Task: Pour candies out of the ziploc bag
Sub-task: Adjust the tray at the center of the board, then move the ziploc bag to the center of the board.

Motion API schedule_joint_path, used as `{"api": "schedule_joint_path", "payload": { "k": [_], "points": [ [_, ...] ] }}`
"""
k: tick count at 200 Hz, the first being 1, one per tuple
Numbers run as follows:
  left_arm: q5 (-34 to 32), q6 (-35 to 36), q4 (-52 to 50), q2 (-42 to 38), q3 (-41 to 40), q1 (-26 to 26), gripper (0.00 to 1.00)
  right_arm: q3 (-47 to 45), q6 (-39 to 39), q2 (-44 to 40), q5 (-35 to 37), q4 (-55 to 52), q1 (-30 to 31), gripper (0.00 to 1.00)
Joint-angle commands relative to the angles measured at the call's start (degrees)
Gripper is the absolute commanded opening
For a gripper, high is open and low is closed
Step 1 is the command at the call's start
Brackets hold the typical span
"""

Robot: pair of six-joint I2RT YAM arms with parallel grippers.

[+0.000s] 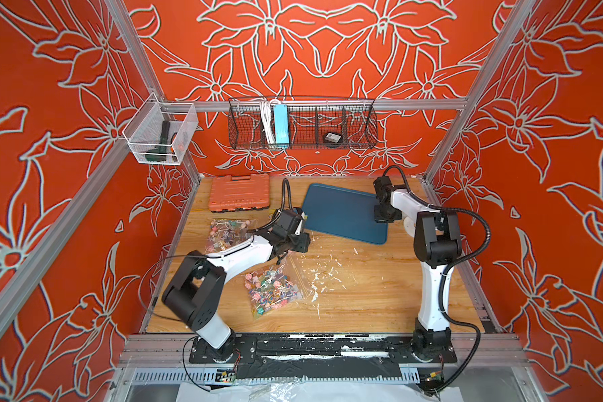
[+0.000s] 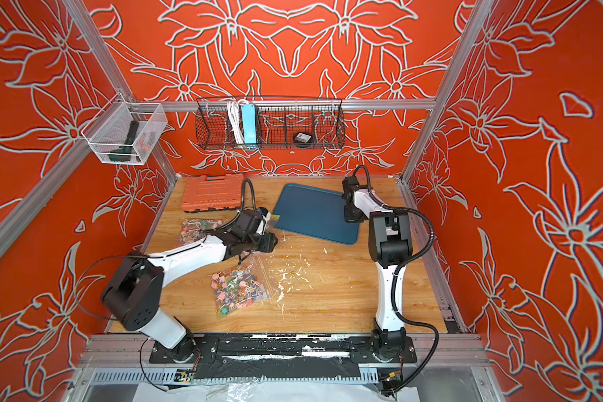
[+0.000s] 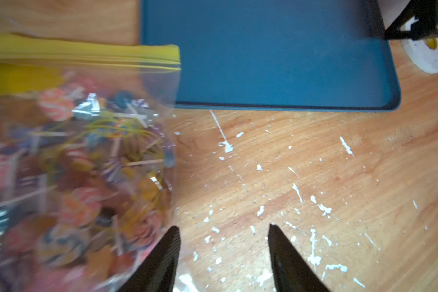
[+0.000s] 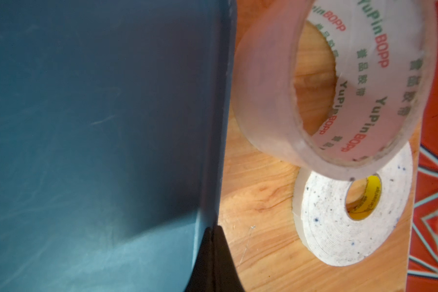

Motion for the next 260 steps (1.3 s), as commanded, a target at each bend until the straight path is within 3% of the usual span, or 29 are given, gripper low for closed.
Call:
{"api": "schedule_joint_path", "payload": {
  "k": [1,57,115,184,260],
  "points": [
    [3.23,-0.69,3.23,6.09,2.94,-0.17,0.55,-0.89,-2.16,1.91,-1.52,-0.88,0.39,0.0],
    [-4.99,-1.8,5.0,15.08,6.09,-0.15,0.54,-1.09,-2.33,1.2,-3.29,-1.19,0.39,0.0],
    [-14.89,-2.61,2.68,16.54,4.88,2.22,0.54,-1.59,-3.83,0.32,-4.01,-1.34,0.04,0.0],
    [-16.03,-2.74,4.09,14.03,-0.03,8.72,0.55,-2.43,-8.93,1.29,-4.58,0.41,-0.04,0.0],
    [-15.87,-2.81,4.36,12.88,-0.09,10.42,0.56,-0.52,-16.42,2.39,-7.23,0.83,0.04,0.0]
  ]
}}
